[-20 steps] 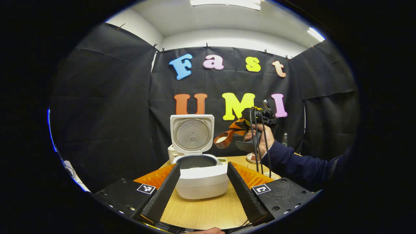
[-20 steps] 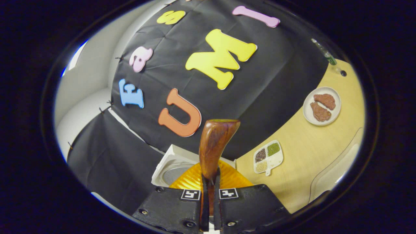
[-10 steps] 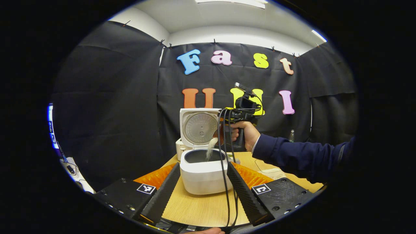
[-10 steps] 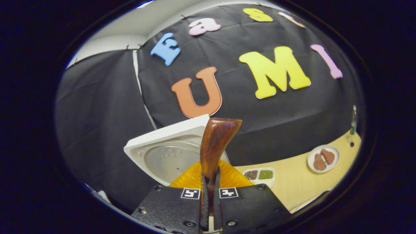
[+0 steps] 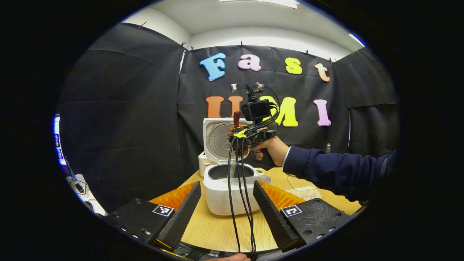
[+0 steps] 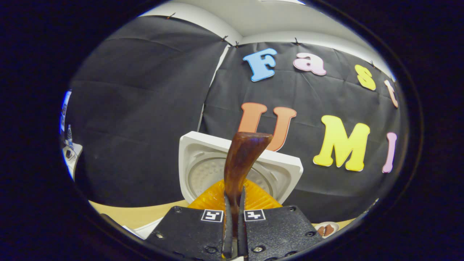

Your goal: Close the left gripper, press the button to open the rice cooker; take a wooden spoon from the chopstick holder with the right hand, scoop a spoonful of rice and pour it into the rice cooker, then put the wooden spoon back into the chopstick holder.

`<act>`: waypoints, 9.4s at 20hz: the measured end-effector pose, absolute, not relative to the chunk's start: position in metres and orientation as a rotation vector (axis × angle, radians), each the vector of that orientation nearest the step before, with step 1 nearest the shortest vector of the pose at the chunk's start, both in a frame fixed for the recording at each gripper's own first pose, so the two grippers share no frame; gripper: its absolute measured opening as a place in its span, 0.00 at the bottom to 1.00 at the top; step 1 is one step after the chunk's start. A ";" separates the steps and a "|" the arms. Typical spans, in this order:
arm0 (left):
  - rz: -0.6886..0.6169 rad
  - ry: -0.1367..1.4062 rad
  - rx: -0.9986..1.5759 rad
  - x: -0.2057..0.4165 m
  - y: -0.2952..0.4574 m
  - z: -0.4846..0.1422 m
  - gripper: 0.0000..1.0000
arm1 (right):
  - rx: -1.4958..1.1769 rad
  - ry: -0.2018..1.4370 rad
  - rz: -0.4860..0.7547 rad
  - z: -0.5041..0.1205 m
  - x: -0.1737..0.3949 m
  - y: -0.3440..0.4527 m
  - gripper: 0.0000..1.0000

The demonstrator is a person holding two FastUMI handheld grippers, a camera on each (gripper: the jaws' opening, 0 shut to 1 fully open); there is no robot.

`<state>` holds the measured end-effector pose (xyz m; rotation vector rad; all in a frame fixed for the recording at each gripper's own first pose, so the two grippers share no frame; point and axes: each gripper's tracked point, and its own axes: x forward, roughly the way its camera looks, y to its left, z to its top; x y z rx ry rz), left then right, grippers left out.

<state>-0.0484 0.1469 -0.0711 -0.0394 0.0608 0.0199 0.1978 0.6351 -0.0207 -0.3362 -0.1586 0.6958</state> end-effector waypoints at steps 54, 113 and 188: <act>-0.106 -0.065 -0.008 0.048 -0.010 -0.020 0.94 | 0.052 0.135 0.115 -0.100 0.244 0.015 0.13; 0.179 0.098 -0.027 0.406 0.203 0.040 0.94 | -0.037 -0.116 0.054 -0.034 0.041 0.042 0.96; 0.039 0.237 -0.004 0.165 0.104 -0.090 0.94 | 0.127 -0.046 0.164 -0.111 -0.075 0.024 0.99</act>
